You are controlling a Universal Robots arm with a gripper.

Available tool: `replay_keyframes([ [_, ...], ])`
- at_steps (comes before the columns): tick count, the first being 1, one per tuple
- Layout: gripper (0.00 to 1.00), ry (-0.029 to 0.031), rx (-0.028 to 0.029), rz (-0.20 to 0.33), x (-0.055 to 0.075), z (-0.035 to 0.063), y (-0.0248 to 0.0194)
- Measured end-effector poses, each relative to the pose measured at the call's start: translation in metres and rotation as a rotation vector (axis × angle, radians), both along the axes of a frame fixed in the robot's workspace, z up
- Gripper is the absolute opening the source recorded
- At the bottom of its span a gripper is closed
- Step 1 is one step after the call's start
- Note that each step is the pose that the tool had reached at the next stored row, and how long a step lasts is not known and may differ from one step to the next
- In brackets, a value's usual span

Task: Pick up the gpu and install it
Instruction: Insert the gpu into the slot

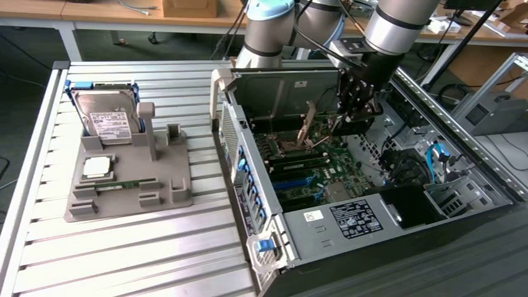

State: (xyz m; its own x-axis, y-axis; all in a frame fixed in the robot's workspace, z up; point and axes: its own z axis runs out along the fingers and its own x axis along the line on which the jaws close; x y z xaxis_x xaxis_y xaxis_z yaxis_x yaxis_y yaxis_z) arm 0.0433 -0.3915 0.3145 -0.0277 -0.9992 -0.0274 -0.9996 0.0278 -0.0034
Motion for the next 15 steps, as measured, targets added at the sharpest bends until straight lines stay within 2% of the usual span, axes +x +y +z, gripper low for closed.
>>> replay_keyframes([
  [15,0.27,0.0,0.0,0.0,-0.003,-0.0008,-0.0019],
])
